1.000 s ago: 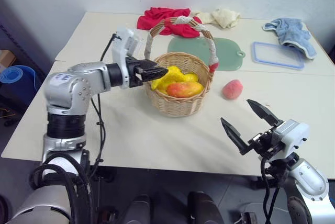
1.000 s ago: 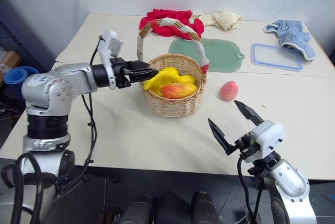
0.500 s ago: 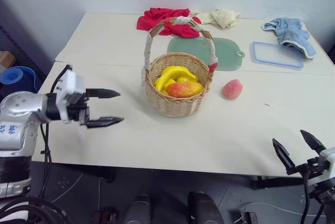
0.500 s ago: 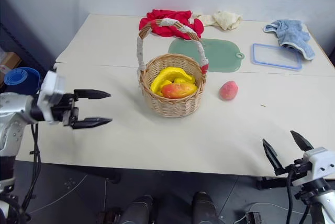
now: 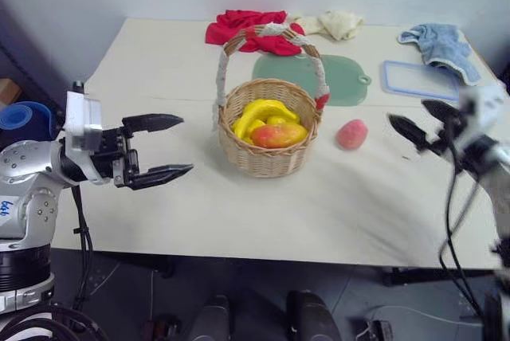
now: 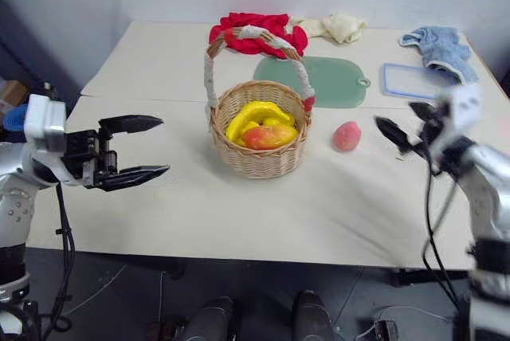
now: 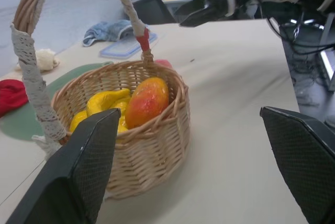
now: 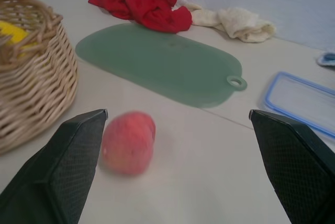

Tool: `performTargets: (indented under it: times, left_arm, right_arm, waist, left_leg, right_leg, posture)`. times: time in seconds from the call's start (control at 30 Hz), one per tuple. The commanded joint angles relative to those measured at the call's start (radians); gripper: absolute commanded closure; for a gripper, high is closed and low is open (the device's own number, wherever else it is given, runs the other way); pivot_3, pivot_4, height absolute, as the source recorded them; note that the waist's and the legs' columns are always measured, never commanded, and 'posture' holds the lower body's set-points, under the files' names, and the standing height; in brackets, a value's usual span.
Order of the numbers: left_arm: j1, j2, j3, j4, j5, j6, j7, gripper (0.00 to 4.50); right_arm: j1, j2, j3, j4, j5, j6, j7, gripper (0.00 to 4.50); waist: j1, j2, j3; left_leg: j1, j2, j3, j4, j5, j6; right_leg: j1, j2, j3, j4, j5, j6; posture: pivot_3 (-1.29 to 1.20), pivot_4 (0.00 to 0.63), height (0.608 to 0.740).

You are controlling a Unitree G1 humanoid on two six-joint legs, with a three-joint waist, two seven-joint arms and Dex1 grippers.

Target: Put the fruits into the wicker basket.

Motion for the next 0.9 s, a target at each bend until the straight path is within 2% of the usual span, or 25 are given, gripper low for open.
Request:
performTargets:
  times: [0.03, 0.13, 0.33, 0.4, 0.5, 0.6, 0.67, 0.73, 0.83, 0.9]
  left_arm:
    - [-0.033, -0.019, -0.008, -0.049, -0.036, 0.025, 0.051, 0.02]
    - [-0.024, -0.030, -0.020, -0.063, -0.026, 0.021, 0.062, 0.02]
    - [0.002, -0.025, -0.022, -0.072, -0.018, 0.011, 0.073, 0.02]
    - [0.003, -0.023, -0.022, -0.083, -0.024, 0.018, 0.079, 0.02]
    - [0.003, -0.019, -0.021, -0.088, -0.027, 0.022, 0.082, 0.00]
    - [0.006, -0.017, -0.016, -0.090, -0.030, 0.027, 0.086, 0.00]
    - [0.014, -0.016, -0.011, -0.091, -0.031, 0.028, 0.086, 0.00]
    - [0.025, -0.014, -0.009, -0.094, -0.031, 0.027, 0.085, 0.00]
    - [0.047, -0.014, 0.000, -0.090, -0.026, 0.019, 0.090, 0.00]
    - [0.058, -0.017, 0.007, -0.080, -0.023, 0.013, 0.095, 0.00]
  right_arm:
    - [-0.160, 0.063, 0.081, 0.163, -0.060, 0.105, -0.044, 0.00]
    - [-0.272, 0.123, 0.125, 0.359, -0.124, 0.085, -0.047, 0.00]
    - [-0.363, 0.154, 0.178, 0.639, -0.263, -0.084, -0.053, 0.00]
    - [-0.379, 0.159, 0.178, 0.677, -0.263, -0.059, 0.011, 0.00]
    - [-0.378, 0.156, 0.174, 0.659, -0.249, -0.014, 0.112, 0.58]
    - [-0.339, 0.131, 0.138, 0.570, -0.212, 0.035, 0.181, 1.61]
    - [-0.292, 0.112, 0.104, 0.454, -0.169, 0.091, 0.209, 2.09]
    - [-0.232, 0.098, 0.074, 0.289, -0.120, 0.182, 0.205, 2.15]
    - [-0.044, 0.004, 0.109, -0.142, 0.017, 0.366, 0.324, 2.15]
    - [0.030, -0.020, 0.102, -0.359, 0.122, 0.447, 0.352, 2.15]
  waist:
    - [-0.004, 0.000, 0.000]
    - [0.002, 0.000, 0.000]
    - [0.002, 0.000, 0.000]
    - [-0.005, 0.000, 0.000]
    - [-0.019, 0.000, 0.000]
    - [-0.023, 0.001, 0.000]
    - [-0.022, 0.001, 0.000]
    - [-0.020, 0.001, 0.001]
    - [-0.015, 0.002, 0.001]
    - [-0.010, 0.002, 0.001]
  left_leg:
    - [-0.001, 0.000, 0.000, 0.000, 0.000, 0.000]
    - [-0.001, 0.000, -0.001, -0.001, 0.000, 0.000]
    - [-0.005, -0.003, -0.001, 0.000, -0.001, 0.001]
    - [-0.006, -0.003, 0.001, 0.000, -0.001, 0.001]
    - [-0.006, -0.002, 0.000, 0.000, -0.001, 0.001]
    - [-0.005, -0.002, 0.000, 0.001, -0.001, 0.001]
    - [-0.005, -0.002, 0.000, 0.001, -0.001, 0.001]
    - [-0.005, -0.002, 0.000, 0.001, -0.001, 0.001]
    - [-0.005, -0.002, -0.001, 0.000, -0.001, 0.001]
    - [-0.005, -0.001, -0.002, 0.000, -0.001, 0.000]
  right_leg:
    - [0.000, 0.000, -0.001, 0.000, 0.000, 0.000]
    - [0.000, 0.000, -0.003, 0.001, 0.000, 0.000]
    - [-0.001, -0.002, -0.003, -0.005, 0.002, 0.004]
    - [0.000, -0.002, -0.003, -0.007, 0.003, 0.005]
    - [0.000, -0.002, -0.004, -0.007, 0.003, 0.005]
    - [0.000, -0.002, -0.004, -0.006, 0.003, 0.005]
    - [0.000, -0.002, -0.004, -0.006, 0.003, 0.005]
    - [0.000, -0.002, -0.004, -0.006, 0.003, 0.005]
    - [0.000, -0.002, -0.005, -0.006, 0.003, 0.005]
    - [0.000, -0.001, -0.007, -0.006, 0.003, 0.005]
  posture:
    - [0.00, 0.150, 0.740]
    - [0.00, 0.150, 0.740]
    - [0.00, 0.150, 0.740]
    - [0.00, 0.150, 0.740]
    - [0.00, 0.150, 0.740]
    - [0.00, 0.150, 0.740]
    - [0.00, 0.150, 0.740]
    - [0.00, 0.150, 0.740]
    - [0.00, 0.150, 0.740]
    - [0.00, 0.150, 0.740]
